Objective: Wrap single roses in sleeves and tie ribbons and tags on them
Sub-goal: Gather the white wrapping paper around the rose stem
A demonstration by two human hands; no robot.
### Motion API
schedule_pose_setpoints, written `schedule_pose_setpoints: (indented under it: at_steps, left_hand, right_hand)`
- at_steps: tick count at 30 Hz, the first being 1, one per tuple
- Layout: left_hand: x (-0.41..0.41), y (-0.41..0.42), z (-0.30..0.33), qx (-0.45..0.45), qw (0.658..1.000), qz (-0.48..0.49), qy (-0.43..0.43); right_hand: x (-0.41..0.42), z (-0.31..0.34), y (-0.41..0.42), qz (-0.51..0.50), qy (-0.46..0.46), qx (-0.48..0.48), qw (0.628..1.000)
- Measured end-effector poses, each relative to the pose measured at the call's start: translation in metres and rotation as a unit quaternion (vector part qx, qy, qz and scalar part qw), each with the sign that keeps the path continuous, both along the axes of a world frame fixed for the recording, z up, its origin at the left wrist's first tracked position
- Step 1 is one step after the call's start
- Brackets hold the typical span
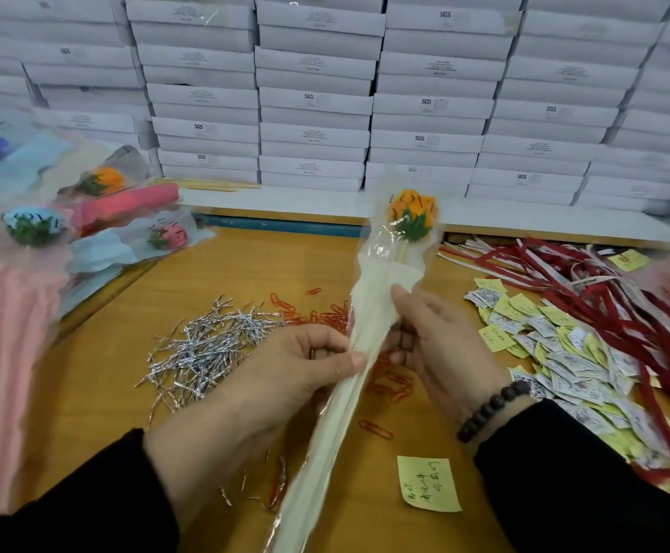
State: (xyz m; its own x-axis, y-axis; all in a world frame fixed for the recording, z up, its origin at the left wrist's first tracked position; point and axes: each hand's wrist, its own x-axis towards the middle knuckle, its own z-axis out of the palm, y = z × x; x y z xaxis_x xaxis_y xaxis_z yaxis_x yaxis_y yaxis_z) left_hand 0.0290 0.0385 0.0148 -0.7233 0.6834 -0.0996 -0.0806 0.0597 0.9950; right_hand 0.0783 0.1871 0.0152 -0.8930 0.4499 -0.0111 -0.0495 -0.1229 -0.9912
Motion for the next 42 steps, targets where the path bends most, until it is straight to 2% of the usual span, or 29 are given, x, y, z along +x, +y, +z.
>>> schedule_pose_setpoints:
  at_steps: [5,8,11,17,28,36,42]
  left_hand:
    - [0.001,0.003,-0.005,0.045,0.998,0.047,0.001]
    - [0.000,0.003,-0.008,0.053,0.997,0.053,0.004]
    - [-0.002,0.004,-0.010,0.064,0.995,0.071,-0.001]
    - [-0.004,0.004,-0.014,0.067,0.994,0.092,0.008]
    - [-0.009,-0.001,-0.010,0.074,0.991,0.107,-0.021]
    - [-0.010,-0.001,-0.008,0.110,0.988,0.084,-0.064]
    - [-0.012,0.000,-0.009,0.118,0.985,0.106,-0.075]
  right_hand:
    - [0.005,-0.005,-0.009,0.076,-0.032,0.014,0.997]
    - [0.004,-0.007,-0.012,0.050,-0.036,0.017,0.998]
    - [0.004,-0.007,-0.011,0.034,-0.021,-0.024,0.999]
    - [0.006,-0.006,-0.016,0.090,-0.028,-0.041,0.995]
    - [0.007,-0.006,-0.007,0.061,-0.032,0.013,0.998]
    - [0.008,-0.005,-0.007,0.064,-0.020,0.005,0.998]
    - [0.009,-0.006,-0.007,0.065,-0.013,0.005,0.998]
